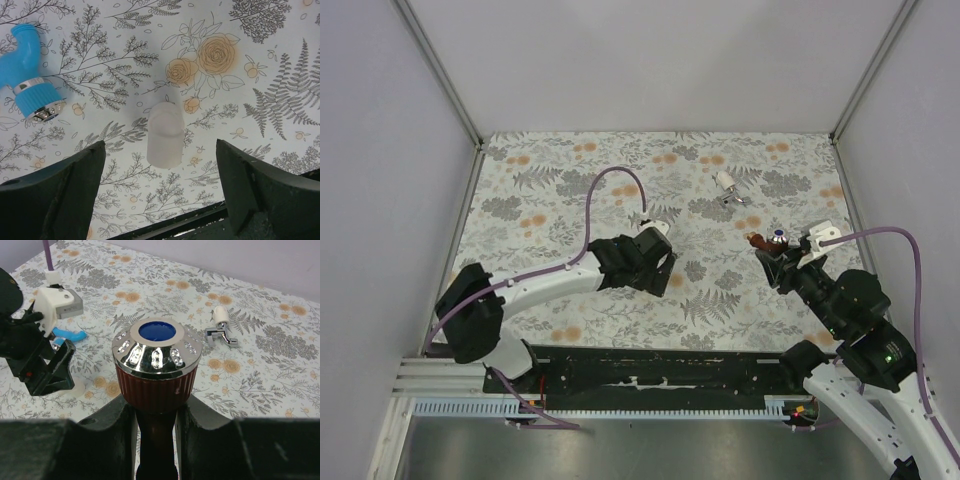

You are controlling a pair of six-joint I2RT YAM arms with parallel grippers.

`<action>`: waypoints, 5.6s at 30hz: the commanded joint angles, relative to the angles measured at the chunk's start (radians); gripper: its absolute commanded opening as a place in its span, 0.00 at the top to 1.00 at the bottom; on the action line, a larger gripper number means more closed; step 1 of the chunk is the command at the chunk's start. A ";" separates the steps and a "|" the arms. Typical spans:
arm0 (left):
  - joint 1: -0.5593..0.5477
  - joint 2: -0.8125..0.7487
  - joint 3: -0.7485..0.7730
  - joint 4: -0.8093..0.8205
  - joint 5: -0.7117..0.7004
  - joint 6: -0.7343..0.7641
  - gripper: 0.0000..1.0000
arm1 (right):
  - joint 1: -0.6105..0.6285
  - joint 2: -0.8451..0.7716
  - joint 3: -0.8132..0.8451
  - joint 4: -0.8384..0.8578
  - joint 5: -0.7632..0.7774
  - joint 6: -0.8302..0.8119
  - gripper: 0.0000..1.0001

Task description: Install the water faucets

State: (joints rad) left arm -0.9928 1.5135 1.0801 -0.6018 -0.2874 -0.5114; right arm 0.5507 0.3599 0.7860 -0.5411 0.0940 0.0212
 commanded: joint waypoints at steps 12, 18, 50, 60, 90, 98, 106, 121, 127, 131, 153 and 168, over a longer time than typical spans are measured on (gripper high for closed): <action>0.006 0.180 0.057 -0.020 -0.032 -0.029 0.18 | 0.002 0.016 0.013 0.004 0.000 -0.010 0.96; 0.006 0.214 0.055 -0.001 -0.010 -0.036 0.20 | 0.000 0.016 0.013 0.001 0.006 -0.012 0.96; 0.042 0.055 -0.052 0.167 0.125 -0.024 0.95 | 0.000 0.062 0.015 0.056 -0.152 -0.066 0.96; 0.262 -0.246 -0.060 0.223 0.477 0.031 0.98 | 0.000 0.215 0.032 0.248 -0.352 -0.092 0.92; 0.608 -0.385 -0.057 1.020 1.133 -0.475 0.98 | 0.000 0.545 0.183 0.672 -0.853 -0.369 1.00; 0.611 -0.437 -0.161 1.140 1.117 -0.636 0.98 | 0.000 0.582 0.228 0.653 -0.938 -0.495 1.00; 0.634 -0.467 -0.275 1.266 1.176 -0.814 0.98 | 0.000 0.628 0.260 0.636 -1.016 -0.546 1.00; 0.652 -0.480 -0.336 1.363 1.188 -0.989 0.98 | 0.005 0.680 0.251 0.737 -1.028 -0.544 1.00; 0.651 -0.496 -0.307 1.190 1.188 -0.918 0.98 | 0.003 0.680 0.248 0.774 -1.027 -0.543 1.00; 0.651 -0.501 -0.302 1.169 1.189 -0.940 0.98 | 0.009 0.692 0.248 0.791 -1.045 -0.547 1.00; 0.648 -0.533 -0.244 1.004 1.196 -0.954 0.98 | 0.018 0.737 0.229 0.839 -1.059 -0.561 1.00; 0.648 -0.493 -0.161 0.930 1.220 -0.989 0.98 | 0.029 0.752 0.191 0.837 -1.085 -0.711 0.99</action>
State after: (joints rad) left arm -0.3416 1.0210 0.8471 0.3267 0.9009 -1.4899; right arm 0.5659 1.0977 0.9886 0.2611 -0.9718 -0.6262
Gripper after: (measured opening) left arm 0.442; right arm 0.360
